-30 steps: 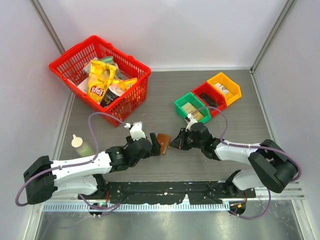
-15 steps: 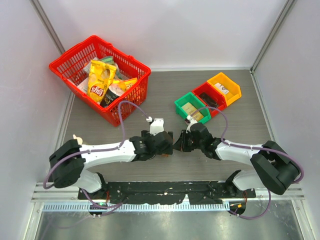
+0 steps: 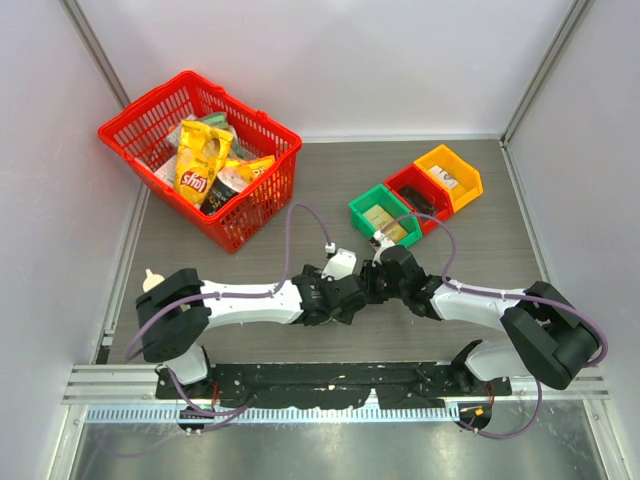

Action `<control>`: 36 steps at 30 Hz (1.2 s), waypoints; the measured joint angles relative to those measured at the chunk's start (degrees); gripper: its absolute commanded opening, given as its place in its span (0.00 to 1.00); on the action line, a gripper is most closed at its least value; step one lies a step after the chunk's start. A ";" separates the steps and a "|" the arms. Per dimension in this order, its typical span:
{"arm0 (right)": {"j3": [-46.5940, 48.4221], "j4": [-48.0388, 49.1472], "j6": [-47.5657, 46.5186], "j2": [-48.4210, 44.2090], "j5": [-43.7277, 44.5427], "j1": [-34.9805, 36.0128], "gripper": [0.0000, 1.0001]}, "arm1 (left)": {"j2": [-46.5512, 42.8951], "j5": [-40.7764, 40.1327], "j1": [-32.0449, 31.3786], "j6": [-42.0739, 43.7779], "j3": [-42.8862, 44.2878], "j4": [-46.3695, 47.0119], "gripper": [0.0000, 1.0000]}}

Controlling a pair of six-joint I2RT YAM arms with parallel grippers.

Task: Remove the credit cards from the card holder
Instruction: Open the card holder at the center of the board.

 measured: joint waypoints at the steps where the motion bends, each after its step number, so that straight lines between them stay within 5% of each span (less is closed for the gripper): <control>1: 0.02 0.00 0.00 0.00 0.00 0.00 0.01 | 0.90 -0.44 -0.22 0.50 0.72 -0.50 1.00; 11: 0.31 -0.66 -0.26 0.11 -0.17 -0.22 0.01 | 4.74 -7.23 -0.57 1.77 4.68 -5.84 0.94; 23: 0.92 -2.23 -2.25 0.09 -1.14 -0.26 0.01 | 2.89 -10.36 2.67 2.49 4.81 -6.88 0.60; 36: 2.82 -6.56 -6.49 -0.50 -5.35 -0.26 0.01 | 0.26 -8.96 8.92 7.52 5.03 -3.04 0.54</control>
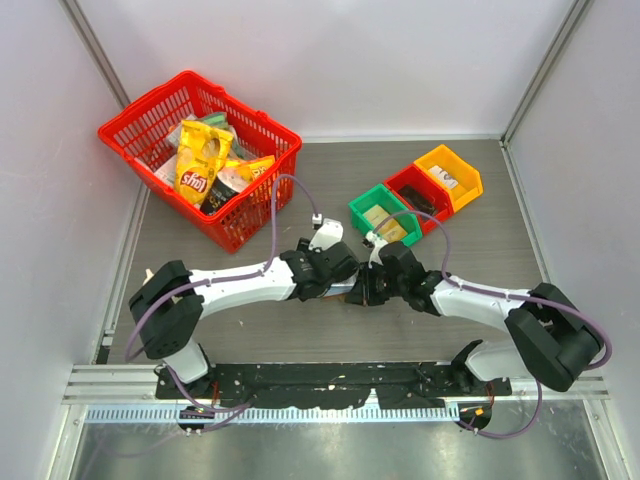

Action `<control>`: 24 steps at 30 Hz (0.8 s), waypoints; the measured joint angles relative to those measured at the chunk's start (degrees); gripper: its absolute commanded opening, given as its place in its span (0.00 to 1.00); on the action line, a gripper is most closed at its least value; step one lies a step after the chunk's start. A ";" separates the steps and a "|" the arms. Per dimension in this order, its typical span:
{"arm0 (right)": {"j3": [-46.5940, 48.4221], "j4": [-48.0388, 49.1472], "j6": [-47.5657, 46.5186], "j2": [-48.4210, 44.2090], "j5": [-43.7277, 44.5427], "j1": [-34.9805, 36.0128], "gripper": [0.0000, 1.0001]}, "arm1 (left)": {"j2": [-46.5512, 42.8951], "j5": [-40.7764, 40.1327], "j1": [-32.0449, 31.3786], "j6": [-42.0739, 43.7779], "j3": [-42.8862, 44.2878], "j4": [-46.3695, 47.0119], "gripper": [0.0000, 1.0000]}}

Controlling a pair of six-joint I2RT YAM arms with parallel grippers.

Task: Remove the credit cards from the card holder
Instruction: Open the card holder at the center of the board.

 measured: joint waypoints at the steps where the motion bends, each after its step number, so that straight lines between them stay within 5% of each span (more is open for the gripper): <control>1: 0.11 -0.46 -0.35 -0.15 -0.37 0.00 0.01 | 0.26 0.57 0.50 0.70 0.26 0.50 0.54; 14: 1.07 -10.05 -6.54 -2.99 -2.14 -1.18 0.01 | 5.64 7.76 7.34 4.17 3.17 4.52 0.43; 24: 1.07 -14.64 -8.96 -4.28 -1.46 -5.31 0.01 | 7.06 13.29 7.78 2.23 0.68 5.88 0.14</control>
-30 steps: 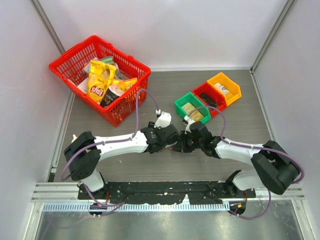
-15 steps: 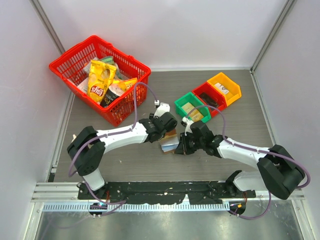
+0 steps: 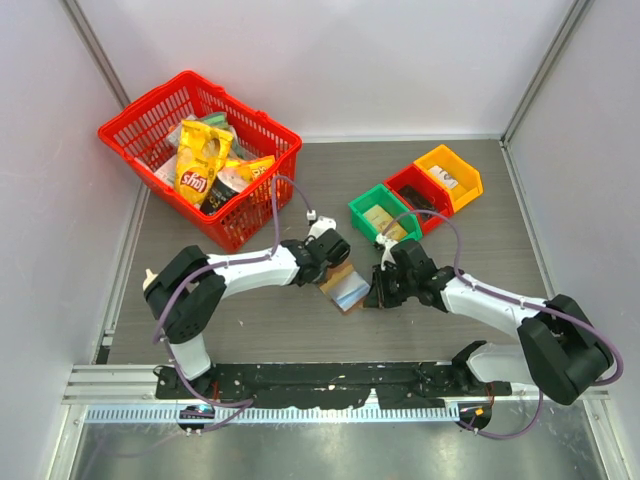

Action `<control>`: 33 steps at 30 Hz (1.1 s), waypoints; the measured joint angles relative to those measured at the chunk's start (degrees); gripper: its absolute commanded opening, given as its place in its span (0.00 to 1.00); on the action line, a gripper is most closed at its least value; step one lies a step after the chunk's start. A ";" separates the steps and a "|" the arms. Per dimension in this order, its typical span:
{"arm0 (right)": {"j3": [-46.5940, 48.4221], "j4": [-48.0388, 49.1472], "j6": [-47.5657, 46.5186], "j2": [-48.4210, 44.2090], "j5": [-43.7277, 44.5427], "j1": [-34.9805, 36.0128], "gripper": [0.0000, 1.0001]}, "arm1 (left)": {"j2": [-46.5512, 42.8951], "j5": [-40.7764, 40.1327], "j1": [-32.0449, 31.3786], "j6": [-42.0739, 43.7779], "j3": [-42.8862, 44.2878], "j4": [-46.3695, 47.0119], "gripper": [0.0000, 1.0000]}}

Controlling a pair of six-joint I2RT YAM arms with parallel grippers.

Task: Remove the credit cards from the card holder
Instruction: Open the card holder at the center of the board.

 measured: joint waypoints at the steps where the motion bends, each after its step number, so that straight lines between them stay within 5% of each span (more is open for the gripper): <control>1: 0.02 -0.39 -0.15 -0.17 0.70 -0.28 0.02 | 0.00 0.26 0.00 -0.68 -0.46 -0.20 0.14; 9: 4.46 -5.01 -0.50 -0.42 4.61 -0.68 0.34 | -4.63 3.85 -0.33 -10.47 -8.61 0.79 0.07; 15: 9.25 -5.95 0.07 -2.25 7.30 -0.39 0.34 | -7.08 4.24 -2.40 -16.35 -11.47 1.86 0.08; 18: 10.23 -5.73 0.13 -2.36 8.92 -0.28 0.33 | -7.45 4.46 -3.50 -17.84 -11.72 1.92 0.26; 22: 9.77 -6.12 0.37 -2.36 9.66 -0.28 0.33 | -9.90 5.33 -4.00 -17.57 -12.61 1.46 0.73; 24: 8.96 -5.79 0.74 -2.36 9.66 -0.28 0.34 | -12.15 5.64 -4.11 -16.41 -12.61 1.42 0.85; 33: 6.14 0.66 3.41 -0.96 8.20 -0.28 0.29 | -16.09 10.88 -4.09 -9.25 -7.98 3.32 0.89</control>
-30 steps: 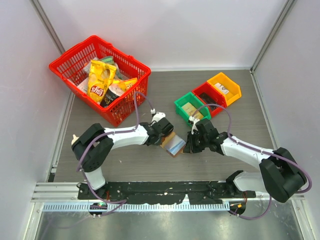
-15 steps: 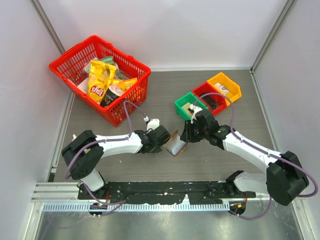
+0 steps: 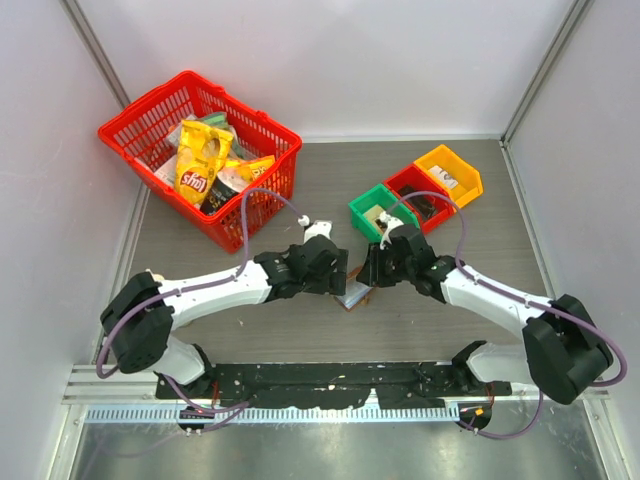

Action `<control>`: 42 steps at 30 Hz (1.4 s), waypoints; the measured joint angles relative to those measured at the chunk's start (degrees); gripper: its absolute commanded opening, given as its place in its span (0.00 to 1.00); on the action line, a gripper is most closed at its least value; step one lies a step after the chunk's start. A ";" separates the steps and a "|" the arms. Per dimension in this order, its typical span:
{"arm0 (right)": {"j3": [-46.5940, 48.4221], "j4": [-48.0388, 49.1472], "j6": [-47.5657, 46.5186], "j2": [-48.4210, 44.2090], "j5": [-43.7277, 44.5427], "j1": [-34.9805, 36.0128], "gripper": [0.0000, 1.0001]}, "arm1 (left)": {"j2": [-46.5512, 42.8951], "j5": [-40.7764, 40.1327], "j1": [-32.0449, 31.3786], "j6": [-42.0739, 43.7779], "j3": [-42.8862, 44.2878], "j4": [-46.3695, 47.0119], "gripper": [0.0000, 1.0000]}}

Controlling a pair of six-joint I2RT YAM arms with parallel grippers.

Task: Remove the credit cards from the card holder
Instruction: Open the card holder at the center of the board.

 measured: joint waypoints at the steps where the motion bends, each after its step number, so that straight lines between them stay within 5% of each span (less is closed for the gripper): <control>1: 0.02 1.42 0.26 0.68 -0.24 0.00 0.28 | 0.15 0.61 0.00 0.59 0.35 0.17 0.89; 9: 3.63 6.56 0.94 8.24 -1.20 0.00 0.28 | 0.90 4.00 0.37 5.97 1.49 0.44 0.87; 16: 5.14 8.24 0.83 10.54 -2.14 0.00 0.28 | 6.12 4.37 3.69 11.02 6.01 0.68 0.72; 24: 5.14 8.20 0.70 10.54 -2.32 0.00 0.28 | 12.46 4.52 5.77 14.67 9.42 0.81 0.04; 29: 5.11 7.89 1.03 9.88 -2.10 0.11 0.32 | 10.23 2.54 5.88 10.12 6.40 1.11 0.01; 37: 2.99 7.30 3.54 5.99 -1.60 2.84 0.53 | -0.72 1.25 6.08 -5.95 -9.92 4.42 0.01; 42: 0.79 7.39 6.14 5.75 -1.38 4.48 0.57 | -4.44 1.14 6.01 -15.30 -17.68 8.41 0.01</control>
